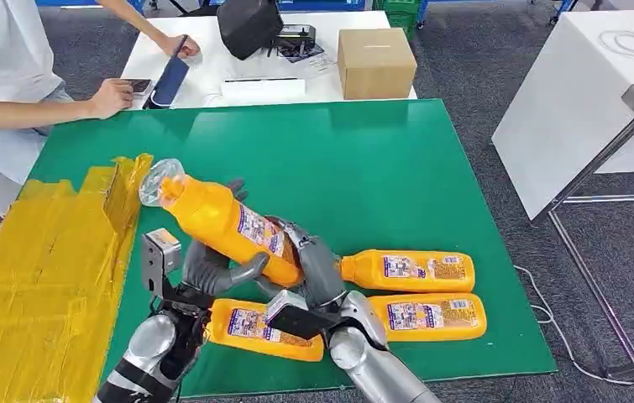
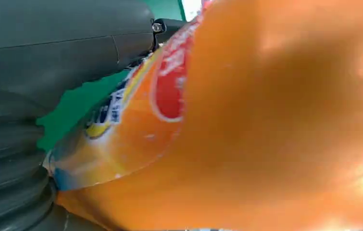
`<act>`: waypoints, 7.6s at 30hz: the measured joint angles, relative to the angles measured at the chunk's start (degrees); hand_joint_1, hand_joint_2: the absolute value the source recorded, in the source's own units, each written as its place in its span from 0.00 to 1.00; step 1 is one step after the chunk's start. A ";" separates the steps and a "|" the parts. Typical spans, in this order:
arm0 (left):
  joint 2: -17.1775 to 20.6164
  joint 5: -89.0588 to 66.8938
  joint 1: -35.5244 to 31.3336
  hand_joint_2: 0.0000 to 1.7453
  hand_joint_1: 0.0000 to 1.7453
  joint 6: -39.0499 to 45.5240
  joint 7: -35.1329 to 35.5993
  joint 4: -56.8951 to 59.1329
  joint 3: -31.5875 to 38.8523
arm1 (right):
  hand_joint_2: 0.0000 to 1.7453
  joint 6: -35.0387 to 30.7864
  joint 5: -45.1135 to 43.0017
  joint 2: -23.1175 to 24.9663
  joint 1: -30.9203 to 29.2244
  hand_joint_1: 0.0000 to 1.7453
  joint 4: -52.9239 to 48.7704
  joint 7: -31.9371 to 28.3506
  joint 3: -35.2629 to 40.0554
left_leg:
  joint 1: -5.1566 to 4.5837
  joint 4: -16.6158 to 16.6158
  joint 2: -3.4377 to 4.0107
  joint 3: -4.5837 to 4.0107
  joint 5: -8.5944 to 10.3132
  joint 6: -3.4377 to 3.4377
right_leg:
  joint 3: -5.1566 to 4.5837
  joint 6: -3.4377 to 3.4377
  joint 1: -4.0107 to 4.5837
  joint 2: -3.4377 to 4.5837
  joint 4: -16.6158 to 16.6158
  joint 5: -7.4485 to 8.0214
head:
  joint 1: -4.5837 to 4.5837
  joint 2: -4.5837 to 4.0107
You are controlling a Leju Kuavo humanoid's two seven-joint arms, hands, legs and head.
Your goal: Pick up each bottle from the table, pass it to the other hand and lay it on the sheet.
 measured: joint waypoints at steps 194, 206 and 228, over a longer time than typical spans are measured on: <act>4.85 -58.86 0.31 1.00 0.00 37.64 3.39 9.42 28.74 | 1.00 20.79 16.61 -10.01 -6.19 0.00 -4.98 21.81 23.47 | 0.34 -0.01 0.03 -0.26 0.38 -0.56 | -0.51 -0.44 0.32 0.12 0.35 0.23 | 0.02 0.00; 3.69 -57.60 -0.17 1.00 0.00 37.57 2.95 9.92 25.48 | 1.00 21.20 20.09 -10.73 -8.78 0.00 -2.27 24.64 29.55 | 0.34 0.00 0.05 -0.30 0.38 -0.56 | -0.56 -0.43 0.32 0.13 0.36 0.24 | 0.00 0.00; 2.34 -60.35 2.90 1.00 0.00 36.46 5.94 7.58 24.92 | 1.00 13.64 36.08 -7.76 -6.77 0.00 1.20 37.31 24.32 | 0.34 0.00 0.05 -0.33 0.38 -0.56 | -0.59 -0.43 0.32 0.13 0.35 0.24 | 0.00 0.00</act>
